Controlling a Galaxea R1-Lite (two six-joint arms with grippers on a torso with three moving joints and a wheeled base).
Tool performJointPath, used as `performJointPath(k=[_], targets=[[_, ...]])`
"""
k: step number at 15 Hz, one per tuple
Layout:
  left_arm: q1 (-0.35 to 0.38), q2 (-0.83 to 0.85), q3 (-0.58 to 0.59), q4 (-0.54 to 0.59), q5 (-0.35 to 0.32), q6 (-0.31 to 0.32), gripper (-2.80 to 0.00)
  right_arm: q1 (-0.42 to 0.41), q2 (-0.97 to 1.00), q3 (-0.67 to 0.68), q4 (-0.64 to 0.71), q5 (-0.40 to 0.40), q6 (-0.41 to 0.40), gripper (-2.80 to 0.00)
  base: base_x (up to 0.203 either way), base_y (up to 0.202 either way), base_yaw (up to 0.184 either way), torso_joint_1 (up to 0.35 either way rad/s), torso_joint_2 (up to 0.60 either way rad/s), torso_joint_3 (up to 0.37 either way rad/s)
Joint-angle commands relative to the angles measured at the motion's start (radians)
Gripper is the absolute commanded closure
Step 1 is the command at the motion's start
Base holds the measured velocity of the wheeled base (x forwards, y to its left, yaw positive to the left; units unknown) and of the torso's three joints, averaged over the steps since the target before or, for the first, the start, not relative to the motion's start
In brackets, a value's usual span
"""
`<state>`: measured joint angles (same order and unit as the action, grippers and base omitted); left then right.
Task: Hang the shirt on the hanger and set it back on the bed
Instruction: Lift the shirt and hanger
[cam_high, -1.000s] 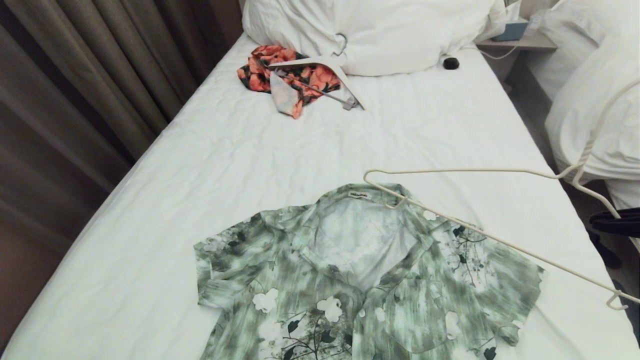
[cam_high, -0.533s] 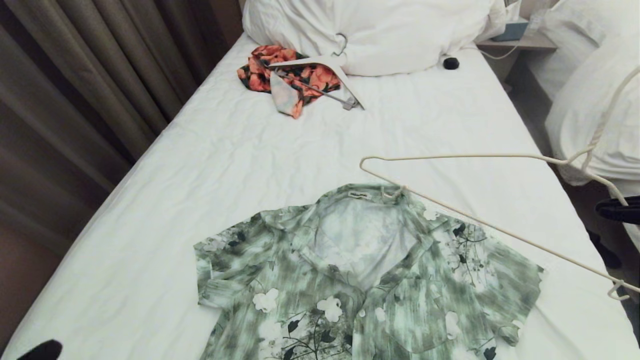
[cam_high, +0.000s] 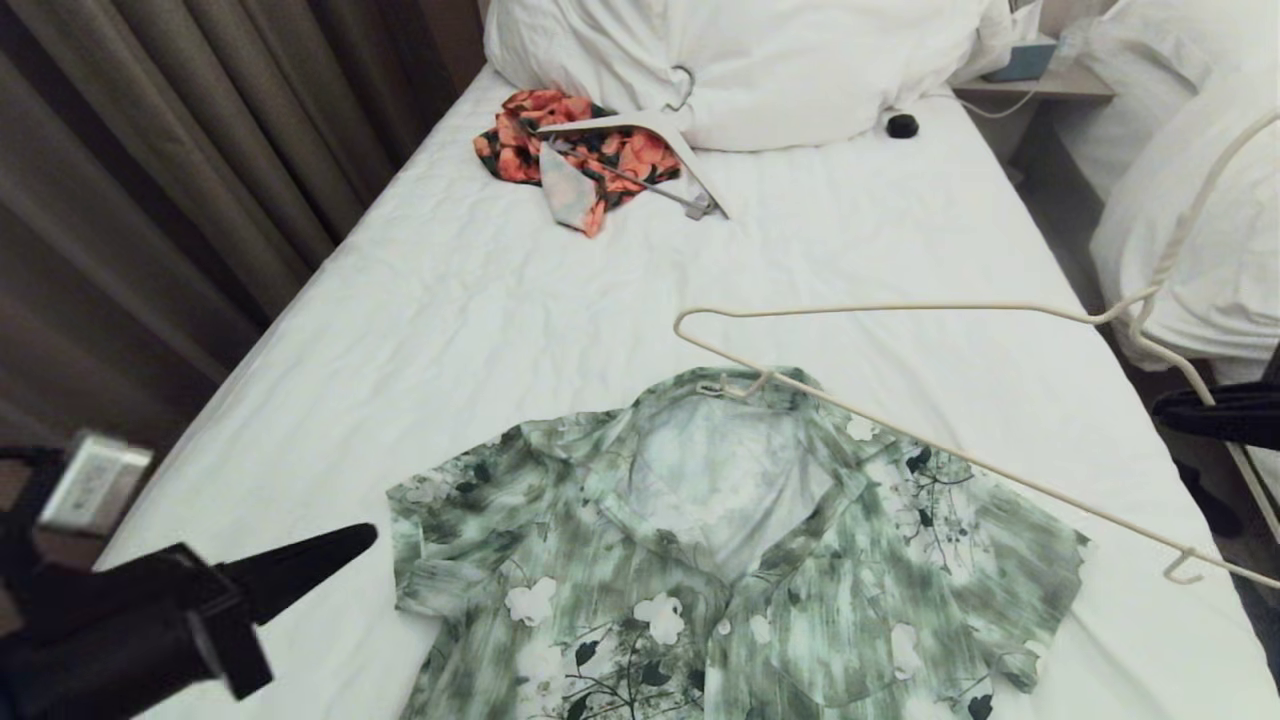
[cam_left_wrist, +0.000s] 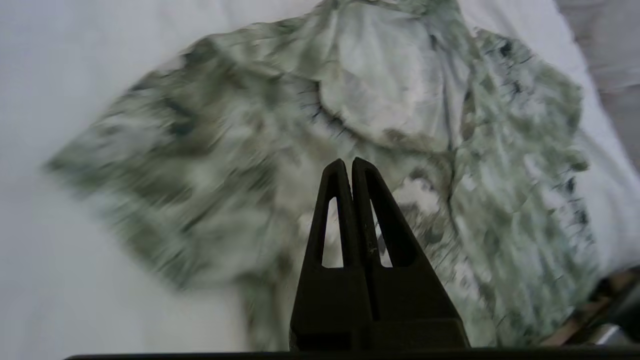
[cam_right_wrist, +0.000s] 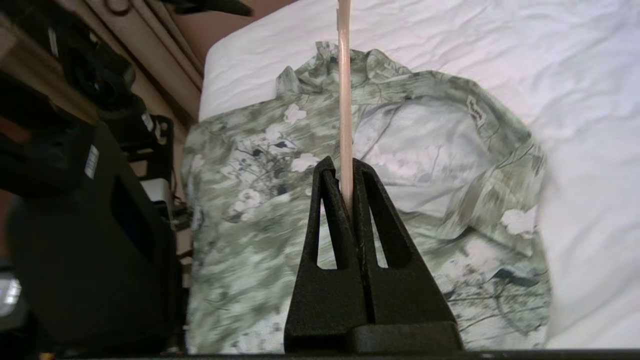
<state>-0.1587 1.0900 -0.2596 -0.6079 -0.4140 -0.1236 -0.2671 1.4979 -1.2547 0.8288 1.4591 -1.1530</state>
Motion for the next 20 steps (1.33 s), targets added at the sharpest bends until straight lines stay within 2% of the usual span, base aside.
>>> performJointPath(k=[1, 4, 8, 11, 14, 15, 20], targets=[[-0.063, 0.25, -0.021, -0.138, -0.007, -0.046, 0.0, 0.011, 0.026, 0.0, -0.021, 0.009, -0.006, 0.0, 0.0, 0.0, 0.0, 0.0, 0.0, 0.0], [-0.19, 0.36, -0.08, -0.232, -0.001, -0.101, 0.0, -0.016, 0.049, 0.0, -0.05, 0.018, -0.006, 0.0, 0.0, 0.0, 0.0, 0.0, 0.0, 0.0], [-0.313, 0.507, -0.115, -0.292, 0.112, -0.109, 0.0, -0.066, 0.074, -0.007, -0.087, 0.043, -0.005, 0.0, 0.0, 0.0, 0.0, 0.0, 0.0, 0.0], [-0.349, 0.679, -0.13, -0.437, 0.157, -0.101, 0.0, -0.069, 0.074, -0.006, -0.089, 0.058, -0.005, 0.0, 0.0, 0.0, 0.0, 0.0, 0.0, 0.0], [-0.346, 0.775, -0.134, -0.57, 0.176, -0.099, 0.0, -0.075, 0.087, -0.008, -0.089, 0.067, -0.005, 0.0, 0.0, 0.0, 0.0, 0.0, 0.0, 0.0], [-0.344, 0.766, -0.129, -0.572, 0.178, -0.099, -2.8, -0.075, 0.087, -0.008, -0.091, 0.067, -0.005, 0.0, 0.0, 0.0, 0.0, 0.0, 0.0, 0.0], [-0.318, 0.776, -0.133, -0.57, 0.176, -0.098, -2.8, -0.075, 0.097, -0.015, -0.091, 0.067, -0.005, 0.0, 0.0, 0.0, 0.0, 0.0, 0.0, 0.0]])
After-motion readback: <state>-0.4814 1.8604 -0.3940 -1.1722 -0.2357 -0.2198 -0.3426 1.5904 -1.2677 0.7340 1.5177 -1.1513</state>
